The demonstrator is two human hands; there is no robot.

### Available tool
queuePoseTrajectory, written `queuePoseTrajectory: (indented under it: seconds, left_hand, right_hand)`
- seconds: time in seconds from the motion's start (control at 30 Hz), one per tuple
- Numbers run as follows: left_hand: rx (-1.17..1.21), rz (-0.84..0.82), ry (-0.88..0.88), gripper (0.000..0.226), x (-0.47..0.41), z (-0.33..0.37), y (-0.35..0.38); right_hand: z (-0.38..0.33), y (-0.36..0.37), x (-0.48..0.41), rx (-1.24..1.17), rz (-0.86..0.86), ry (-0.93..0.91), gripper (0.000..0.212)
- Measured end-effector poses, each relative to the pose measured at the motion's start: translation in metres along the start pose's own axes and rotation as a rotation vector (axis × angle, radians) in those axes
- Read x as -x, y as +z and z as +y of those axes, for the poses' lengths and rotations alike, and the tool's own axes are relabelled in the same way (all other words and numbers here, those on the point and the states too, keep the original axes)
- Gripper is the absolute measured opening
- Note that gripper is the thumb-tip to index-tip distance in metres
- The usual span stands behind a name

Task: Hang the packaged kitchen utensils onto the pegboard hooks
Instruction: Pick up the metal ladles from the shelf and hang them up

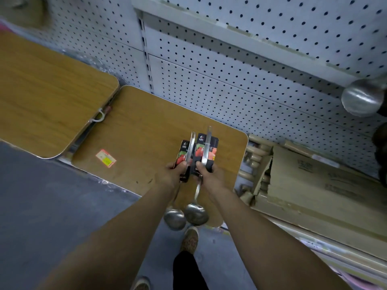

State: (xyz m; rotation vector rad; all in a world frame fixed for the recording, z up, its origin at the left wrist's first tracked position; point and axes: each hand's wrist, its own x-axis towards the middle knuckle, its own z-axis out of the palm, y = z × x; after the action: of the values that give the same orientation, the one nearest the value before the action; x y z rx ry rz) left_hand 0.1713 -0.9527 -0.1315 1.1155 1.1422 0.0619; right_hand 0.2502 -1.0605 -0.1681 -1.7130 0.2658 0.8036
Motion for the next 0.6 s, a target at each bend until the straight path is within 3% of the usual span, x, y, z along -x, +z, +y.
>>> queuePoseTrajectory:
  seconds: [0.23,0.4,0.6]
  left_hand:
    - [-0.061,-0.028,0.144,0.015,0.075,0.047,-0.037]
    - [-0.059,-0.188,0.278,0.028,0.163,0.083,-0.052]
    - [-0.129,-0.303,0.490,0.017,0.255,0.111,-0.052]
  right_hand:
    - [-0.056,-0.024,0.104,-0.138,0.045,-0.171,0.019]
    - [-0.091,-0.043,0.189,-0.192,0.122,-0.300,0.010]
    - [-0.117,-0.075,0.279,-0.215,0.227,-0.415,0.027]
